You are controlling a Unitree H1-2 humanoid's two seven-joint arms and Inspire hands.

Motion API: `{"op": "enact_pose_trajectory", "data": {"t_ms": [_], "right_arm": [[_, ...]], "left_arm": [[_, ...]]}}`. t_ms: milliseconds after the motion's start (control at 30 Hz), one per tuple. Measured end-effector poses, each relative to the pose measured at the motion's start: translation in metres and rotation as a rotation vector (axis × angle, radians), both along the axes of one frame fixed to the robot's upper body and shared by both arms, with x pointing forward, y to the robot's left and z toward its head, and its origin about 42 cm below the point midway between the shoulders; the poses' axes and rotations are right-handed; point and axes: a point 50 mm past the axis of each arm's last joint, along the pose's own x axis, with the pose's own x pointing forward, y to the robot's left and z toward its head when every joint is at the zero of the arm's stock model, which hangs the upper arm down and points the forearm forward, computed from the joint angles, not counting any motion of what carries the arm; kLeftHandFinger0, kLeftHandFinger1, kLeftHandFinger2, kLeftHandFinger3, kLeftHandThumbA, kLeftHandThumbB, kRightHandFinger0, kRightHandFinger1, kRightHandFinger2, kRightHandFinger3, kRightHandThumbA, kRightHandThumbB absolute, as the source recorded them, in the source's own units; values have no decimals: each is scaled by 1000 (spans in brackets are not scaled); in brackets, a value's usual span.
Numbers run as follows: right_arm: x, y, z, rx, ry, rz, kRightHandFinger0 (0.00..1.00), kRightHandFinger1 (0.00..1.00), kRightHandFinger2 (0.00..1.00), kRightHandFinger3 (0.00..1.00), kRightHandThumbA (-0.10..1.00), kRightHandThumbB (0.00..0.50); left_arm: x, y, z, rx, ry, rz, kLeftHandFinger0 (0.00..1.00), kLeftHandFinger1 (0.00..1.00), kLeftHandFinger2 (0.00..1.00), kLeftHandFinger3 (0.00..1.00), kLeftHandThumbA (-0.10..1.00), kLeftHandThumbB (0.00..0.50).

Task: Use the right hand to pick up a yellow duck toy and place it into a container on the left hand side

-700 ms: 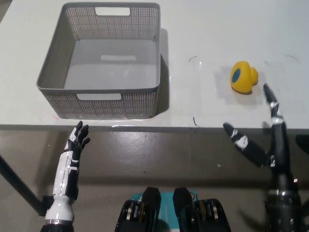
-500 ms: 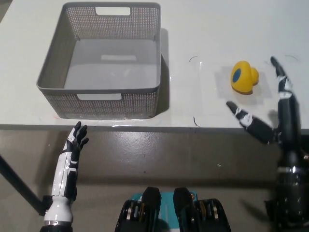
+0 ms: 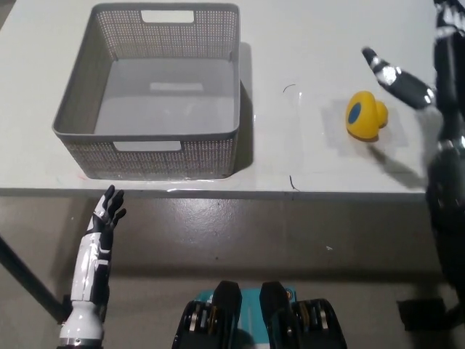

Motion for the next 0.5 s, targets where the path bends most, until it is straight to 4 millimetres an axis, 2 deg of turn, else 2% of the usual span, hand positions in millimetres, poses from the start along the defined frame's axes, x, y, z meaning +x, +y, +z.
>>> {"op": "enact_pose_trajectory", "data": {"t_ms": [233, 433, 500], "right_arm": [[64, 19, 5, -123, 185, -38, 1000, 1000, 1000, 1000, 888, 500], [100, 34, -1, -210, 360, -81, 1000, 1000, 1000, 1000, 859, 500], [107, 39, -4, -233, 404, -90, 1000, 1000, 1000, 1000, 845, 500]], "left_arm": [[-4, 5, -2, 12, 5, 4, 1000, 1000, 1000, 1000, 1000, 500], [-7, 6, -2, 15, 4, 8, 1000, 1000, 1000, 1000, 1000, 500], [-8, 7, -1, 17, 1, 10, 1000, 1000, 1000, 1000, 1000, 500]]}}
